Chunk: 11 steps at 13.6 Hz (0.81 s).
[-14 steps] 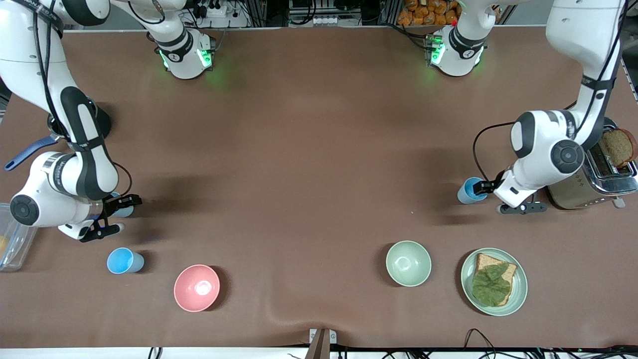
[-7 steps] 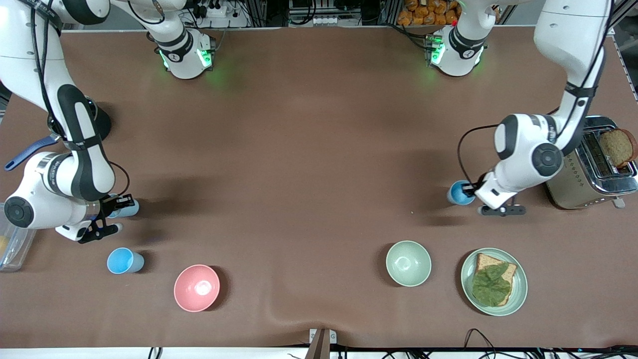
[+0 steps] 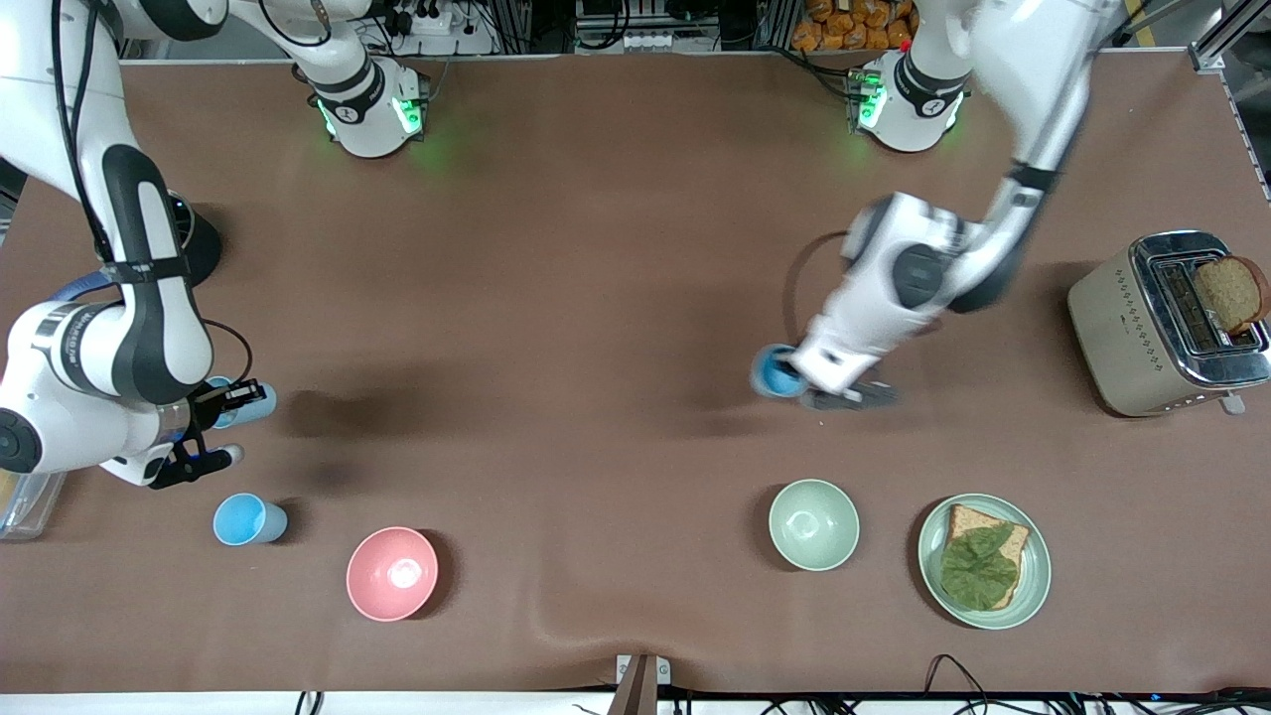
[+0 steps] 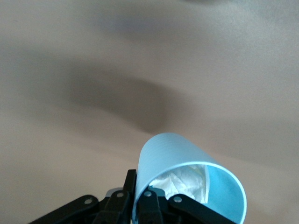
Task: Stack blue cups with both arms
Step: 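Set the left cup at table center while the right gripper carries its cup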
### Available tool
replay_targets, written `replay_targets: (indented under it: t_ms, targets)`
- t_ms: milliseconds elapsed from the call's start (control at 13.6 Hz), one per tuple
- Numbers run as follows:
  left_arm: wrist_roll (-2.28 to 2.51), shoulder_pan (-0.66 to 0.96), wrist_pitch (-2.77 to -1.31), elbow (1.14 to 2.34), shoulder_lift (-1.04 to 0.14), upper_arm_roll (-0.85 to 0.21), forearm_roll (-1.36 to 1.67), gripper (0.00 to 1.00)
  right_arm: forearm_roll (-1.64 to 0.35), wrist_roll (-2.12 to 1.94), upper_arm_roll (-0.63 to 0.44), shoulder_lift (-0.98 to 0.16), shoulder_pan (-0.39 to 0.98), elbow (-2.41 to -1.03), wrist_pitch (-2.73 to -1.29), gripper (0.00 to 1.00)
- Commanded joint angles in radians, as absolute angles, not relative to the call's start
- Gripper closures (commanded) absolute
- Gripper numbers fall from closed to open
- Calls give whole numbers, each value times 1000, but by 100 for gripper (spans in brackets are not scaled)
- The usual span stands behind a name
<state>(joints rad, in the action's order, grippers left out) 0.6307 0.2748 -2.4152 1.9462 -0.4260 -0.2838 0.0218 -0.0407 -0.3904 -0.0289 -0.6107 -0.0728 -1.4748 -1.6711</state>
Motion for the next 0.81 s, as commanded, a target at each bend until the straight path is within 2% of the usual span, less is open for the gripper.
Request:
replay_targets:
  t_ms: [0,293,733]
  targets:
    - [881,398,-2413,1785,-555,-267,-79,100,-58,-318,-22,-555,-40,-1471,-1618,100]
    - [1100,523,-2413,1625,-687,-265,-150,100,-83,-164,2,-494,26,-1471,-1568,100]
    - [1167,586,-2416,1621,-704,-256,-179,100,-204,-129,46,-457,52,-1427,-1511,100]
